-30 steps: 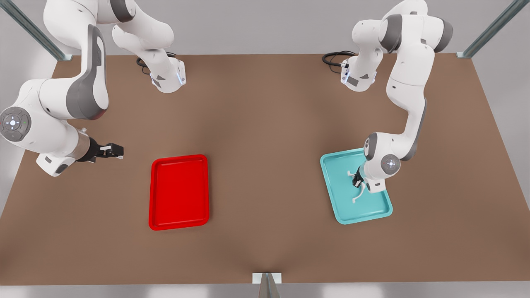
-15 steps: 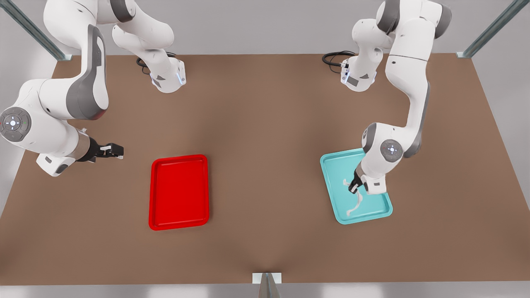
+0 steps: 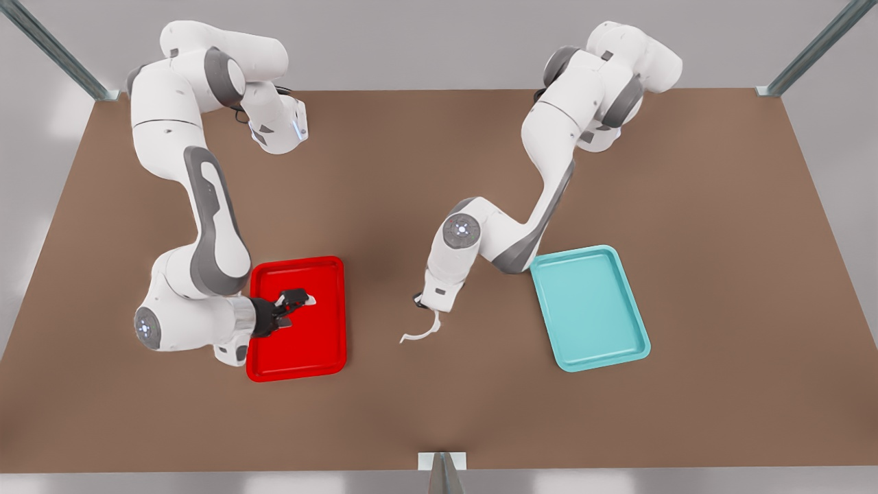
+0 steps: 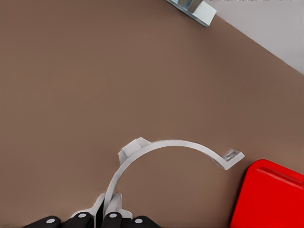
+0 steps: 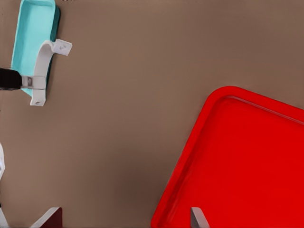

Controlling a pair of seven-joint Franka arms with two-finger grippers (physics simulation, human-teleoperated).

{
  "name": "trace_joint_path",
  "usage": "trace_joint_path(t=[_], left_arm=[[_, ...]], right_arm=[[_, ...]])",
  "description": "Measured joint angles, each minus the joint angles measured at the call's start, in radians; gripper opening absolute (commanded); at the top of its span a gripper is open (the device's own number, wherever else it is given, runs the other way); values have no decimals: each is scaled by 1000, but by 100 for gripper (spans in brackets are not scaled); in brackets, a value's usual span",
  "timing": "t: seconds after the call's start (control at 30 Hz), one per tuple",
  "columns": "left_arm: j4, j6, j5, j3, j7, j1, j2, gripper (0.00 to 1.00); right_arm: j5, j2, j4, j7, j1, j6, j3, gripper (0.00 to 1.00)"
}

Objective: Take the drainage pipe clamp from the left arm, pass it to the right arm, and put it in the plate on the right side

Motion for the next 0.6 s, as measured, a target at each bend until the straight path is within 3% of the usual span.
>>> trace_joint_path(t=[0.3, 0.6], left_arm=[[72, -67, -3, 6, -6, -38, 41, 21], [74, -84, -10, -1, 109, -43, 41, 21]], right_arm=[[32, 95, -5, -541, 57, 451, 109, 100], [113, 101, -79, -891, 60, 590, 176, 100]])
